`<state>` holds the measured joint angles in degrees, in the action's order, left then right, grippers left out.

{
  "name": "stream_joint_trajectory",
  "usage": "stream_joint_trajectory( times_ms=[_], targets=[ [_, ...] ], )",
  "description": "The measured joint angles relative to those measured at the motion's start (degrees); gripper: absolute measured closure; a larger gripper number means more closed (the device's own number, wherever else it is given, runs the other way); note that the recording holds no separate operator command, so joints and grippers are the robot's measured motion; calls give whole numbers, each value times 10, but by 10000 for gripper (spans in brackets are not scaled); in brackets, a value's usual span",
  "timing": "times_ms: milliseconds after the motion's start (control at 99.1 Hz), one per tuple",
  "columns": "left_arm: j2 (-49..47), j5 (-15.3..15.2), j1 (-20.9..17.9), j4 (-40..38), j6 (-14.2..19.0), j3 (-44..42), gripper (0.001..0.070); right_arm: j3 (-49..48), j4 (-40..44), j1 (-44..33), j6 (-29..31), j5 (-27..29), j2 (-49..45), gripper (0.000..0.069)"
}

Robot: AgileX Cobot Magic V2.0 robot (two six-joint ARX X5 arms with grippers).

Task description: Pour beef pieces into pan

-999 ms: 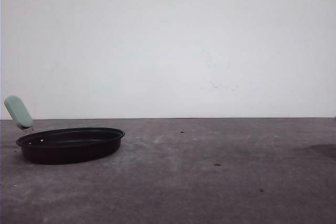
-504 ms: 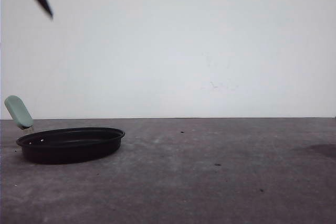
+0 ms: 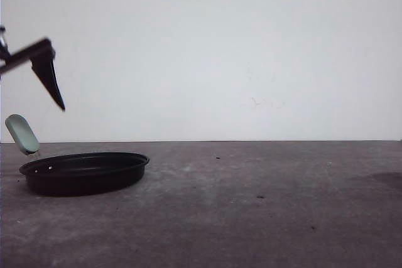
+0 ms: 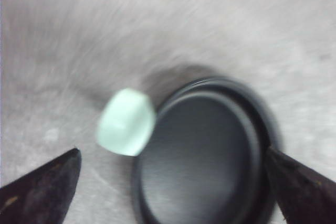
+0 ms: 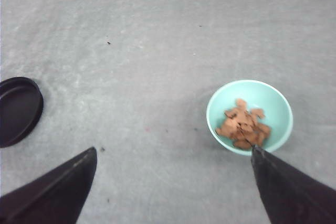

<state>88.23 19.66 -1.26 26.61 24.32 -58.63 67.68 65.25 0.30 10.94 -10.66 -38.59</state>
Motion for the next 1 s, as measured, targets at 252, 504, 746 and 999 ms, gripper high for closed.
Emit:
stream_joint_trajectory(
  times_ms=[252,504,746,999],
  targets=[
    [49,-5,0,-50,6,0,23,0,19,0,2,4,45,143],
    [76,-13,0,-92,6,0,225,0,44,0,16,4,46,148],
    [99,-13,0,-93,6,0,417,0,44,0,29,4,46,148],
    [99,-11,0,-117,6,0,627,0,44,0,31,4,46,166]
  ],
)
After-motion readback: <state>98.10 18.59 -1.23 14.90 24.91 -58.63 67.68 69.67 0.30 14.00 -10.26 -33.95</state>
